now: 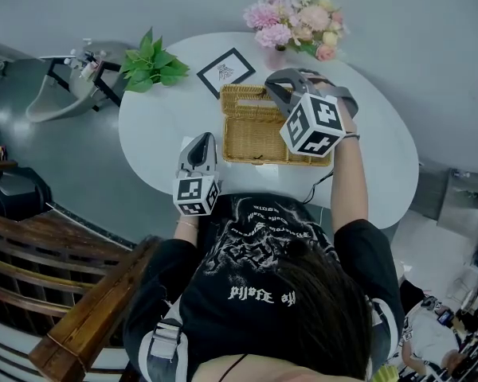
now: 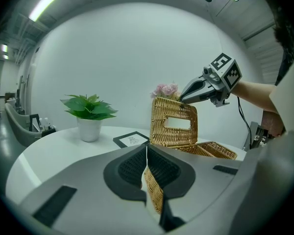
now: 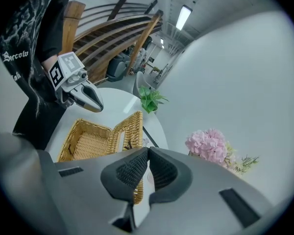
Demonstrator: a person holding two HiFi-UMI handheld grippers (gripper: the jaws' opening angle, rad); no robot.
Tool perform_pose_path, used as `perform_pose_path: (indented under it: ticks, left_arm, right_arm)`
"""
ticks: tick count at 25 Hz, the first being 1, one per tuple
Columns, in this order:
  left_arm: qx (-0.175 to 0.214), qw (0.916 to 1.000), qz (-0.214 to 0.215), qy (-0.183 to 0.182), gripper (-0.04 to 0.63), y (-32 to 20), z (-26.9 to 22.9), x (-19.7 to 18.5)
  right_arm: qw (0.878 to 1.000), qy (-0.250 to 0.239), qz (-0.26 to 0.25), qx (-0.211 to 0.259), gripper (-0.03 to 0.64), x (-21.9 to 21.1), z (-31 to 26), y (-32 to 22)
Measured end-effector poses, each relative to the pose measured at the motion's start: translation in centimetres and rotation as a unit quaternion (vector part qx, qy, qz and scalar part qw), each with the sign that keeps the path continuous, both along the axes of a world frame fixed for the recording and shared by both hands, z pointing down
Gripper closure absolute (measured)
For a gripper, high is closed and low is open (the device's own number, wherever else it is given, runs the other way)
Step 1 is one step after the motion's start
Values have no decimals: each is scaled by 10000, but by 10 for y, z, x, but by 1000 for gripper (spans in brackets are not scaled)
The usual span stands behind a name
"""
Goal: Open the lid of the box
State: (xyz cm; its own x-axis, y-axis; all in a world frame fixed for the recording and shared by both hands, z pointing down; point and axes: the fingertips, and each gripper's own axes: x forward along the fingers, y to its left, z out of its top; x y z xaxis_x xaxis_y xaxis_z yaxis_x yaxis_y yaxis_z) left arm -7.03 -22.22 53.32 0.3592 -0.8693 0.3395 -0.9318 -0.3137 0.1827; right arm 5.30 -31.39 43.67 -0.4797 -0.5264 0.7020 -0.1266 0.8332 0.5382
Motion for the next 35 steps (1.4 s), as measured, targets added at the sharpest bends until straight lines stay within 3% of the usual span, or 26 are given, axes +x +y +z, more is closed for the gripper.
perform_pose_path:
  ticks: [7,35]
  left_arm:
    - [-33,10000,-38,-5,571,-1,1,-1]
    - [-305,9993,-185,-54,571,-9,14,-11]
  right_arm:
    - [9998,75,130,113,581,1,10,-19]
    - [9942,-397,936,-357,581,9,52,-67]
